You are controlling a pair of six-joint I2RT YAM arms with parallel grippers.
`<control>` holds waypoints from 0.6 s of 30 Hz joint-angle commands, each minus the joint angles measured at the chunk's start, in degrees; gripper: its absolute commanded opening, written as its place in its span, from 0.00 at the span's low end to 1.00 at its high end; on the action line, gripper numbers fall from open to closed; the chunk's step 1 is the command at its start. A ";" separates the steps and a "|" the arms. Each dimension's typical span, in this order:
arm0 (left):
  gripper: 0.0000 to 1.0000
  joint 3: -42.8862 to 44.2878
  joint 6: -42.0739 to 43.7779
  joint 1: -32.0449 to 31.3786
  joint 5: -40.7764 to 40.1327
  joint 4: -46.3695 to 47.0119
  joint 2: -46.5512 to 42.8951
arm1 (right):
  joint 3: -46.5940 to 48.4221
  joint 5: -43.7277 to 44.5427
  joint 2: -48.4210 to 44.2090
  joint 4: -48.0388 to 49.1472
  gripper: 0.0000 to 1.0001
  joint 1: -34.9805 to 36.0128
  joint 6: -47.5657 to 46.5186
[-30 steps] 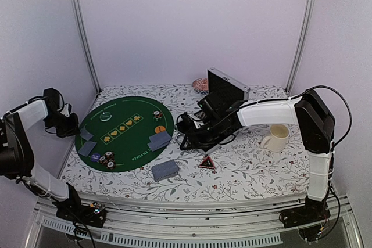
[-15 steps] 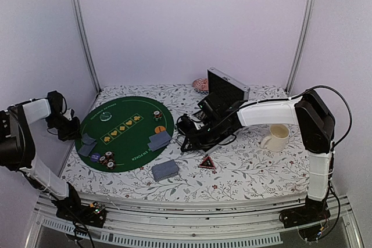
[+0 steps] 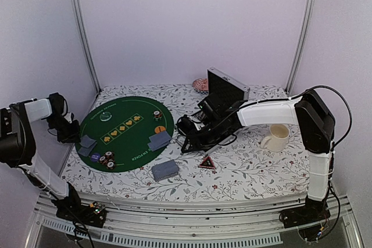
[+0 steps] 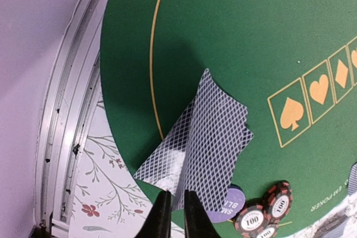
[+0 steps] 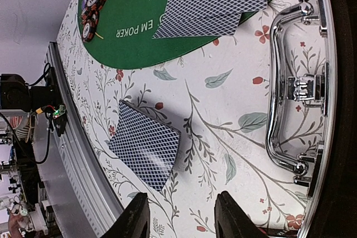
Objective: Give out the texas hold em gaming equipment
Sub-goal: Distribute the poker card in the small blind area.
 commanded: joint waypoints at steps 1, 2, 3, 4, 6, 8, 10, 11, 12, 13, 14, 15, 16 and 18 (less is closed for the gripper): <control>0.17 1.52 -0.39 -0.05 -3.68 -1.18 0.26 | 0.89 -0.45 -1.79 -0.77 0.42 -0.27 -0.66; 0.21 1.49 -0.73 -0.10 -5.24 -1.05 -0.25 | 0.88 -0.45 -1.72 -0.86 0.42 -0.30 -0.66; 0.24 1.48 -0.97 -0.10 -6.20 -1.02 -0.67 | 0.87 -0.56 -1.64 -0.84 0.42 -0.35 -0.66; 0.25 1.48 -0.91 -0.10 -5.99 -1.01 -0.99 | 0.96 -0.59 -1.56 -0.90 0.42 -0.33 -0.66; 0.30 1.52 -0.85 -0.10 -6.02 -0.97 -1.46 | 1.19 -0.69 -1.31 -0.99 0.42 -0.30 -0.61; 0.32 1.69 -0.88 -0.06 -7.28 -0.97 -2.05 | 1.58 -0.93 -1.11 -1.16 0.43 -0.38 -0.57; 0.33 1.82 -0.89 -0.15 -9.22 -0.77 -3.36 | 1.89 -0.78 -1.00 -1.50 0.43 -0.40 -0.64; 0.34 1.83 -0.85 -0.28 -9.99 -0.45 -4.14 | 2.04 -0.64 -1.00 -1.66 0.43 -0.37 -0.65; 0.35 1.87 -0.80 -0.54 -10.18 -0.03 -5.14 | 2.14 -0.36 -1.07 -1.85 0.43 -0.29 -0.63; 0.36 1.98 -0.58 -1.11 -9.56 0.45 -6.71 | 2.25 -0.06 -1.15 -2.01 0.43 -0.33 -0.61; 0.36 2.08 -0.34 -1.89 -8.25 0.85 -7.76 | 2.34 0.34 -1.24 -2.19 0.43 -0.35 -0.58; 0.36 2.05 -0.01 -3.45 -6.95 1.21 -9.12 | 2.47 0.90 -1.30 -2.36 0.43 -0.31 -0.53; 0.37 1.94 0.29 -5.75 -5.73 1.33 -10.33 | 2.60 1.36 -1.34 -2.57 0.43 -0.35 -0.49; 0.41 1.87 0.10 -12.59 -5.67 0.86 -12.51 | 2.86 1.59 -1.27 -2.61 0.43 -0.27 -0.20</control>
